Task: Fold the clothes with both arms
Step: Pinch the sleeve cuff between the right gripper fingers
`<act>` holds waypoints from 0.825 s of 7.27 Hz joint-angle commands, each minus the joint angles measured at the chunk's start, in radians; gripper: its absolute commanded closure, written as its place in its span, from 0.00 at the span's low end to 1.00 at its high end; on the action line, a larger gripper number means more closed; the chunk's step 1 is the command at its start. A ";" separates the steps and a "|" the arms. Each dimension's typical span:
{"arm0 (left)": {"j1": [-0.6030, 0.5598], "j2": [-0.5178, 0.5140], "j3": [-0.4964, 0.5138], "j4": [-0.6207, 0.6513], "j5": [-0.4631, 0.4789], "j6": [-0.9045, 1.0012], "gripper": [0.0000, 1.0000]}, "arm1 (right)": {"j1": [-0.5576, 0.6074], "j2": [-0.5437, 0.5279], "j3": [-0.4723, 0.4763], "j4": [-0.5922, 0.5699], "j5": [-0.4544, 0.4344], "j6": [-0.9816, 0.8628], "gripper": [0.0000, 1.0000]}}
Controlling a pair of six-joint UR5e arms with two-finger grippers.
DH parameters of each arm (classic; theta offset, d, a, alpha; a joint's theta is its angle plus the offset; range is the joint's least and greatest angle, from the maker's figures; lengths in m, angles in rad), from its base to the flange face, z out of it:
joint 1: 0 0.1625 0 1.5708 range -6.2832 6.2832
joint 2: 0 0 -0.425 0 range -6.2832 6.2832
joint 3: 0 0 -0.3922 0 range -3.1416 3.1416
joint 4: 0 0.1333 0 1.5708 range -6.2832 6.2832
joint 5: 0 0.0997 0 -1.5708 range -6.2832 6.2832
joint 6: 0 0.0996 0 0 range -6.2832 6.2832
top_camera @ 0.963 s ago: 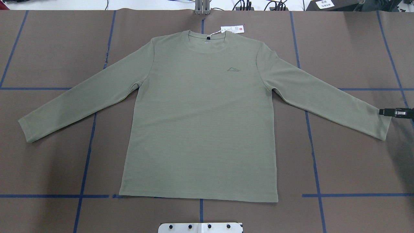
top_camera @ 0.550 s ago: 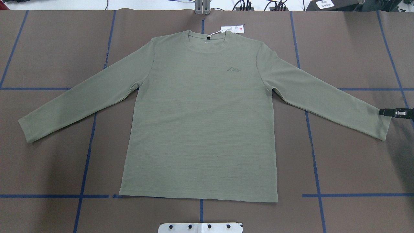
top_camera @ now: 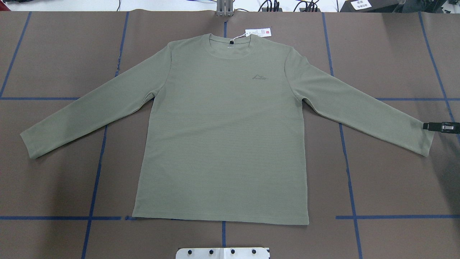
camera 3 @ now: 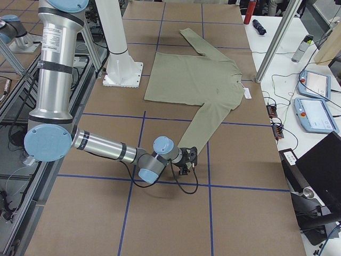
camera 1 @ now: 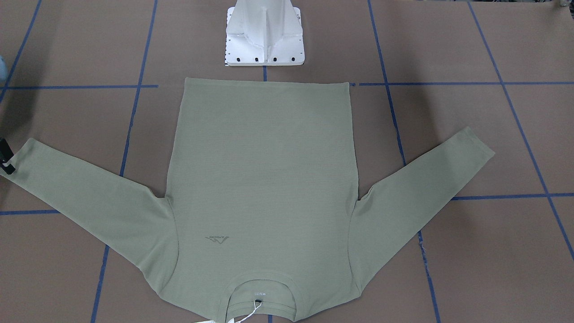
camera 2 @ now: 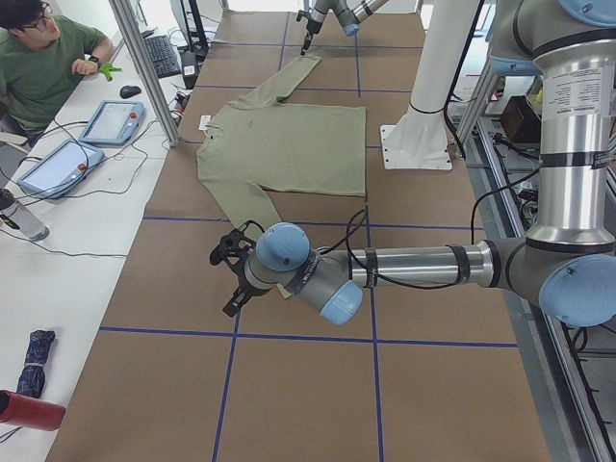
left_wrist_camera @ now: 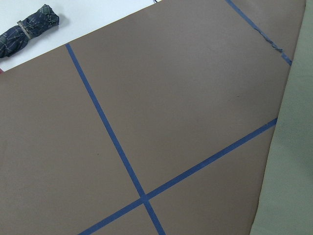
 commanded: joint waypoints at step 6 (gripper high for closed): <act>0.000 0.000 0.000 0.000 0.000 0.000 0.00 | -0.003 0.003 0.001 0.000 -0.006 0.001 0.58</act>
